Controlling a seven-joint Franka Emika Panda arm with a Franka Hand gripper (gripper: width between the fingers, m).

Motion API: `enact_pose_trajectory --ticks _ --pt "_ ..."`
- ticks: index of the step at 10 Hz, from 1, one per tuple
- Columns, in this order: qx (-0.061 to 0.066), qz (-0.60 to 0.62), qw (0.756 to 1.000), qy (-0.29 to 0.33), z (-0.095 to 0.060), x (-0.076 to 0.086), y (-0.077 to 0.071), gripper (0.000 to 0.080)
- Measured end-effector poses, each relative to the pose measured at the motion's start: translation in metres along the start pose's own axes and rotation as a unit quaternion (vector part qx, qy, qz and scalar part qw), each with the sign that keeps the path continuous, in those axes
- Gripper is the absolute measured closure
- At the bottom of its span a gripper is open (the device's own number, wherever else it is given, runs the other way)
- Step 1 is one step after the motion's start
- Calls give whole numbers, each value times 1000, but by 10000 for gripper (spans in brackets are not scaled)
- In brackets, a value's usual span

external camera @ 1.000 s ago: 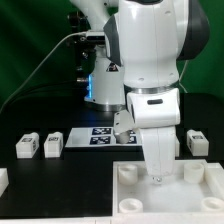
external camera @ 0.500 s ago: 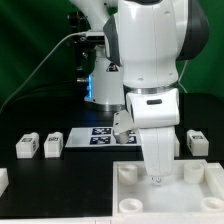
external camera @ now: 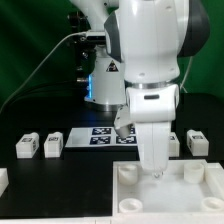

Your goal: Assemble one leg

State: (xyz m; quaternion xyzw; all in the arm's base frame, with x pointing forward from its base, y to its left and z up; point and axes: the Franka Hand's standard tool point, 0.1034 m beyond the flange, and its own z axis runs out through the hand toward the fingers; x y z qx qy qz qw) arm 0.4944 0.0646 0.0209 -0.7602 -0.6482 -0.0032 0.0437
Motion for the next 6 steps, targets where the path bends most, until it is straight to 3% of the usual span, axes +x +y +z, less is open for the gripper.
enact_pose_trajectory --ticks 3,6 --pt "-10 132 991 -2 -24 23 -16 151" --pt "-16 328 945 4 -31 56 -30 151"
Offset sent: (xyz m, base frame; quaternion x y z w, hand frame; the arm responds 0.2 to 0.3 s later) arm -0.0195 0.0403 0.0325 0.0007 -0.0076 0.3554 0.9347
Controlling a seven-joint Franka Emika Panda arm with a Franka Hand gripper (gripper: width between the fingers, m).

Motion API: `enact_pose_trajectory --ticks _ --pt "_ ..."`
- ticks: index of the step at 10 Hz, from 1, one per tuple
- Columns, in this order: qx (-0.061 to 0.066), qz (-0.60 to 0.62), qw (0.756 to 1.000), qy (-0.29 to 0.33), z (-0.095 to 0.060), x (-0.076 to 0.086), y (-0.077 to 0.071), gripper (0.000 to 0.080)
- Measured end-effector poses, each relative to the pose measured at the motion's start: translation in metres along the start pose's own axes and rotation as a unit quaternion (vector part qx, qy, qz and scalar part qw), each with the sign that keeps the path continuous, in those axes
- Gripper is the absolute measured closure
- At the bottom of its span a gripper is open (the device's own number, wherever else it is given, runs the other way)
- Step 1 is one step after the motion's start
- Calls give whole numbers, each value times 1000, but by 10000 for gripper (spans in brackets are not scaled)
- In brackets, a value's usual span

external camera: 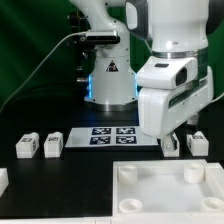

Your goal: Assemble one leg

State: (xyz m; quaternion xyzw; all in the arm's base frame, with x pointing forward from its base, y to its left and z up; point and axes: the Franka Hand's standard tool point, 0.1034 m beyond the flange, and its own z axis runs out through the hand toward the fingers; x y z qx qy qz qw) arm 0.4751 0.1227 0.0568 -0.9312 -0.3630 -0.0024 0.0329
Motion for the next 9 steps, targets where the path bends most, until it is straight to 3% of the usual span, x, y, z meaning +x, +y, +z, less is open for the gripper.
enact_pose_trajectory --ticks 1,4,5,7,9 --pt "3 68 998 0 1 4 -10 151" --pt "10 179 984 2 1 5 -11 151" --pt "15 245 970 2 2 6 -15 151" --pt "21 343 939 -5 5 11 -36 151" --pt "28 381 924 -12 6 11 -40 151"
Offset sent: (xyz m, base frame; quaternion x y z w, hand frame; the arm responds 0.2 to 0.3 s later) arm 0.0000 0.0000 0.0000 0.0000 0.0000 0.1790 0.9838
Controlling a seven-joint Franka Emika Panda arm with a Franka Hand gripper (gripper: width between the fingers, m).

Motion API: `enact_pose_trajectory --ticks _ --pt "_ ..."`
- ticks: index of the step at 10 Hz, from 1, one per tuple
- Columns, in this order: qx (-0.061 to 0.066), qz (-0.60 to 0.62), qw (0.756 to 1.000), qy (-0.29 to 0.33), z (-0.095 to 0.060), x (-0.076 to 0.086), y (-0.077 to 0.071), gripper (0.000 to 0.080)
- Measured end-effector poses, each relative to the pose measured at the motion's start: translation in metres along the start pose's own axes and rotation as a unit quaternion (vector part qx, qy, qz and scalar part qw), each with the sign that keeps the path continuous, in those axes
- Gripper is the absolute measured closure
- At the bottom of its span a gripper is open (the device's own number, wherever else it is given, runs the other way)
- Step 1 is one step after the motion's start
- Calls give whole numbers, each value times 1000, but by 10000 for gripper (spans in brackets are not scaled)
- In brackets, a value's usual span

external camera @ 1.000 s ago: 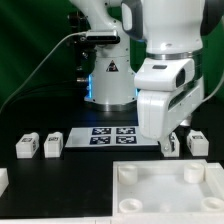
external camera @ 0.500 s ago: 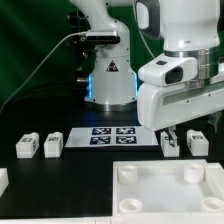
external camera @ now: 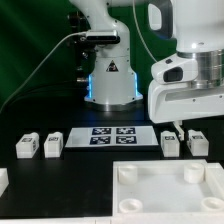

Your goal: Assemble one leg

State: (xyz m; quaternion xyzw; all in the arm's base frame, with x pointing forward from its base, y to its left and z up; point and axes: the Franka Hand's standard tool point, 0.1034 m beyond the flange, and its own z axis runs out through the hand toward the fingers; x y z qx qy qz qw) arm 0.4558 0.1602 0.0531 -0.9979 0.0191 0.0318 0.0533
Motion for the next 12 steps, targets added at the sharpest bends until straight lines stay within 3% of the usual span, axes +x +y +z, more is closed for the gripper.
enact_pose_trajectory --ticks 2,3,6,9,11,12 --pt "-2 -10 1000 -12 -1 1 0 151" --pt "-9 -8 999 -44 1 -7 1 151" --pt "-35 -8 978 -208 6 -26 -6 151" --pt "-45 -10 943 -329 10 -34 -1 151" --pt "-47 -9 926 -376 14 -32 -2 151" --pt "-47 -6 928 -370 16 -31 -3 151"
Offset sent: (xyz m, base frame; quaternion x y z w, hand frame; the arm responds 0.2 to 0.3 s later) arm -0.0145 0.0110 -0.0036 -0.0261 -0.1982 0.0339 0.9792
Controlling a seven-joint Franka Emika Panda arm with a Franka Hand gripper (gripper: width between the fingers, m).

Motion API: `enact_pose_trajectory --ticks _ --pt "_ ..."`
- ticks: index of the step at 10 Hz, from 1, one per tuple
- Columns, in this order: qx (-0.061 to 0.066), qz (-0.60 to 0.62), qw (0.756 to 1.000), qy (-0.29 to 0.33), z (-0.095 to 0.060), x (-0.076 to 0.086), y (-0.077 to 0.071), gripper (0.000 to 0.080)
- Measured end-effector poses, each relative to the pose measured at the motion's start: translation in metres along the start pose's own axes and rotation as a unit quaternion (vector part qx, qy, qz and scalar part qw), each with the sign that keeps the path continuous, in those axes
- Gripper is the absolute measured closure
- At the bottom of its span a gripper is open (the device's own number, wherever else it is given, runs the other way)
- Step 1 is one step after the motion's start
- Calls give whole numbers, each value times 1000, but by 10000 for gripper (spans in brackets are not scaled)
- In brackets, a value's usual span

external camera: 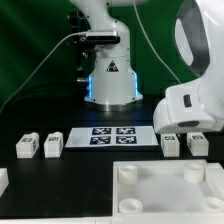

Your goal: Assemble one leg

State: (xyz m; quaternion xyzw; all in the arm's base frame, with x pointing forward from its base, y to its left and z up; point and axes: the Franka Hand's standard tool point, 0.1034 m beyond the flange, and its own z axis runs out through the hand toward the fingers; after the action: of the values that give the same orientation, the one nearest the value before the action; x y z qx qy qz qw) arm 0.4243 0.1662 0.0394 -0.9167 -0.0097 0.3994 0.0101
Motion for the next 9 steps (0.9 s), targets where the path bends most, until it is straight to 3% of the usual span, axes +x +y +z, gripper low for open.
enact_pose_trajectory --ticks 3,6,9 --pt "-8 11 1000 -11 19 -5 -11 151" --pt "-12 9 1000 -10 41 -4 -13 151" --pt "-12 7 1000 -9 48 -2 -11 151"
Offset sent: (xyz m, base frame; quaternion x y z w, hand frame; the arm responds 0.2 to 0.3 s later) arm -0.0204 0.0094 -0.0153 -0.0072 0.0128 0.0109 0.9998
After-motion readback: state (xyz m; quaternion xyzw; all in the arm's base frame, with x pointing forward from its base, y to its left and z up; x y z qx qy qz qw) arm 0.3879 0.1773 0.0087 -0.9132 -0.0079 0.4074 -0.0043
